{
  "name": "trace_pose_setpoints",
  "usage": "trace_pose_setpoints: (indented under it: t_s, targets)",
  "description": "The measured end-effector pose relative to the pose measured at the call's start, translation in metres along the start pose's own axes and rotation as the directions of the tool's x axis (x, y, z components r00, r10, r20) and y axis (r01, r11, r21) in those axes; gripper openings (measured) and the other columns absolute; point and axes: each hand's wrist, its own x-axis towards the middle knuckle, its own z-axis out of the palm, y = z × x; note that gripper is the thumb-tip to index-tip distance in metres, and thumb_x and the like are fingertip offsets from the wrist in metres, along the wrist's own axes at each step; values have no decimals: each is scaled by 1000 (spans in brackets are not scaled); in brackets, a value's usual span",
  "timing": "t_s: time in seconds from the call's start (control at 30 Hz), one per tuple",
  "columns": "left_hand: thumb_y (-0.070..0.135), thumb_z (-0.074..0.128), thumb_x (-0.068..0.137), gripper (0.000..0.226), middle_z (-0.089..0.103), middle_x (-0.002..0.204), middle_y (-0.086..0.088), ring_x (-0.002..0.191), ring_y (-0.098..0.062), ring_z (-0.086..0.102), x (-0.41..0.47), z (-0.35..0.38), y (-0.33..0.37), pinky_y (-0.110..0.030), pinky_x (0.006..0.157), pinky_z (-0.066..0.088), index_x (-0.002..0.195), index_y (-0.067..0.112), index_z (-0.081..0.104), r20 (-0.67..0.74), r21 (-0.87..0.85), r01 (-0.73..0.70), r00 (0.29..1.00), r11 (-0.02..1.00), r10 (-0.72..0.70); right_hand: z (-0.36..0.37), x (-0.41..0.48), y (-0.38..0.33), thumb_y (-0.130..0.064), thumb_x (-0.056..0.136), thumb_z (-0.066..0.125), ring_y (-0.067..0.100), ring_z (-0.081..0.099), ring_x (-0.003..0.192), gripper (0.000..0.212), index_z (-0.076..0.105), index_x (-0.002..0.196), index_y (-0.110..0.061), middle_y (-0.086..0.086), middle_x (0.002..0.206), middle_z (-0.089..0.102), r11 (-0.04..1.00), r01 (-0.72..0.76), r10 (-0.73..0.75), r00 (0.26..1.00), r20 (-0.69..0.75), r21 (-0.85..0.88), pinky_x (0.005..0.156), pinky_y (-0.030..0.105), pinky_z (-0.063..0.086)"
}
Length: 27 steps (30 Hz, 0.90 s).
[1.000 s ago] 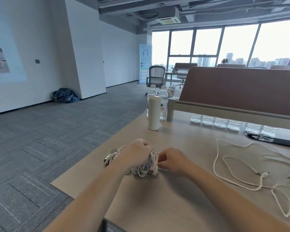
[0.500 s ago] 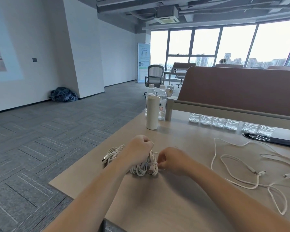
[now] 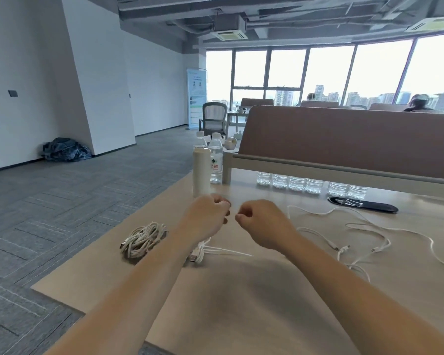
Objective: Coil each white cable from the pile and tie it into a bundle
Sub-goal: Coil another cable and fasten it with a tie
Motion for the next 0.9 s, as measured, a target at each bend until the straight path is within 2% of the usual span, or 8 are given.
trace_pose_setpoints:
  t_s: [0.13, 0.27, 0.47, 0.6, 0.7, 0.8, 0.83, 0.9]
  targets:
    - [12, 47, 100, 22, 71, 93, -9, 71, -19, 66, 1, 29, 21, -32, 69, 51, 105, 6, 67, 47, -71, -12, 999, 997, 15, -27, -17, 26, -30, 97, 55, 20, 60, 80, 23, 70, 89, -15, 0, 85, 67, 998, -65, 65, 998, -15, -16, 70, 33, 47]
    - [12, 47, 100, 21, 72, 94, -13, 70, -22, 66, 1, 79, 45, -31, 67, 51, 101, 4, 66, 160, -101, -24, 986, 995, 40, -68, -43, 75, -31, 97, 54, 19, 60, 77, 23, 67, 83, -18, -4, 79, 64, 980, -191, 188, 981, -52, -63, 65, 31, 44]
    - [12, 49, 98, 19, 73, 90, -15, 67, -24, 68, 4, 143, 65, -33, 67, 53, 95, 4, 66, 278, -127, -25, 959, 992, 59, -96, -75, 147, -47, 83, 61, 19, 64, 83, 26, 67, 78, -22, -7, 83, 69, 889, -428, 431, 902, -21, -164, 85, 43, 53]
    - [9, 50, 99, 17, 70, 89, -16, 68, -26, 67, 3, 177, 67, -33, 66, 51, 91, 5, 65, 384, -71, -29, 922, 997, 54, -87, -95, 159, -63, 80, 70, 20, 57, 71, 47, 64, 77, -16, 0, 73, 61, 876, -426, 466, 869, 168, -227, 64, 32, 44]
    - [10, 51, 99, 18, 68, 89, -16, 71, -26, 66, 3, 196, 67, -31, 66, 50, 91, 6, 66, 428, -17, -47, 903, 999, 49, -72, -98, 171, -50, 74, 79, 22, 61, 78, 35, 66, 78, -18, 3, 81, 65, 869, -447, 490, 836, 246, -212, 69, 32, 49]
    - [7, 51, 97, 20, 62, 80, -14, 70, -25, 60, 7, 208, 60, -31, 65, 47, 92, 0, 69, 428, 48, -52, 903, 998, 26, -63, -95, 180, -20, 70, 77, 23, 50, 62, 29, 51, 60, -14, 4, 63, 53, 856, -448, 505, 831, 234, -259, 53, 30, 39]
    - [6, 51, 94, 20, 58, 78, -15, 69, -24, 55, 9, 210, 59, -32, 65, 45, 90, 1, 69, 430, 91, -75, 903, 993, 28, -64, -95, 180, -17, 71, 75, 24, 47, 61, 30, 48, 60, -14, 4, 64, 50, 859, -443, 499, 835, 230, -257, 52, 30, 36]
    - [8, 50, 86, 17, 54, 76, -15, 71, -22, 50, 12, 214, 57, -38, 64, 45, 82, 5, 66, 444, 189, -138, 895, 972, 41, -69, -95, 180, -23, 78, 72, 28, 55, 71, 21, 57, 73, -9, 9, 77, 58, 876, -422, 473, 845, 247, -233, 57, 33, 43]
